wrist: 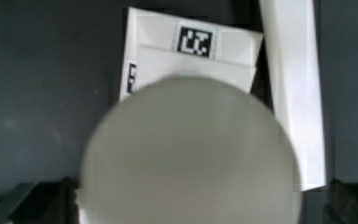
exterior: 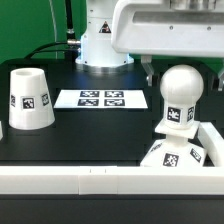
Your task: Assemble lamp
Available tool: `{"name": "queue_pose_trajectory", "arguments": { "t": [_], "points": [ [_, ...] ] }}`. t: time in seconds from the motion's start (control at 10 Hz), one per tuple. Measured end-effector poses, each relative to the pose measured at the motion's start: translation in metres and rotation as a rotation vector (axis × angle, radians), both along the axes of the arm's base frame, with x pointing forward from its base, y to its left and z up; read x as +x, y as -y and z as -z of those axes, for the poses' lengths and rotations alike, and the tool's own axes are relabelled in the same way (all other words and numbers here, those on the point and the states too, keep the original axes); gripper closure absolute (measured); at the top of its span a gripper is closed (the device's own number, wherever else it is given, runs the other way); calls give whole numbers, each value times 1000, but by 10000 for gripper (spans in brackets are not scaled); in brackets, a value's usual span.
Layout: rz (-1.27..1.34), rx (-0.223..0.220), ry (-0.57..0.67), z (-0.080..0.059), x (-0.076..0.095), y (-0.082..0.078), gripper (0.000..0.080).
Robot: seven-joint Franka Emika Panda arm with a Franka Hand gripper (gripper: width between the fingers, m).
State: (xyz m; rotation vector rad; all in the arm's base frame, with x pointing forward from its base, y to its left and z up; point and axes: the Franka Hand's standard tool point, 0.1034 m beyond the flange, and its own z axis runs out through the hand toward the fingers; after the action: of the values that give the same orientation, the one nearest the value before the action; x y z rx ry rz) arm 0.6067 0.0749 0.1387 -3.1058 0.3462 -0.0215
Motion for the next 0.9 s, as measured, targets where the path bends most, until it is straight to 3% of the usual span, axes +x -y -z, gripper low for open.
{"name": "queue_pose_trajectory", "arguments": {
  "t": [0.2, 0.4, 0.9],
  "points": [
    [-53, 14, 12, -21, -15, 10, 101],
    [-77, 9, 2, -23, -40, 35, 101],
    [-80, 10, -1, -20, -37, 29, 101]
  ]
}}
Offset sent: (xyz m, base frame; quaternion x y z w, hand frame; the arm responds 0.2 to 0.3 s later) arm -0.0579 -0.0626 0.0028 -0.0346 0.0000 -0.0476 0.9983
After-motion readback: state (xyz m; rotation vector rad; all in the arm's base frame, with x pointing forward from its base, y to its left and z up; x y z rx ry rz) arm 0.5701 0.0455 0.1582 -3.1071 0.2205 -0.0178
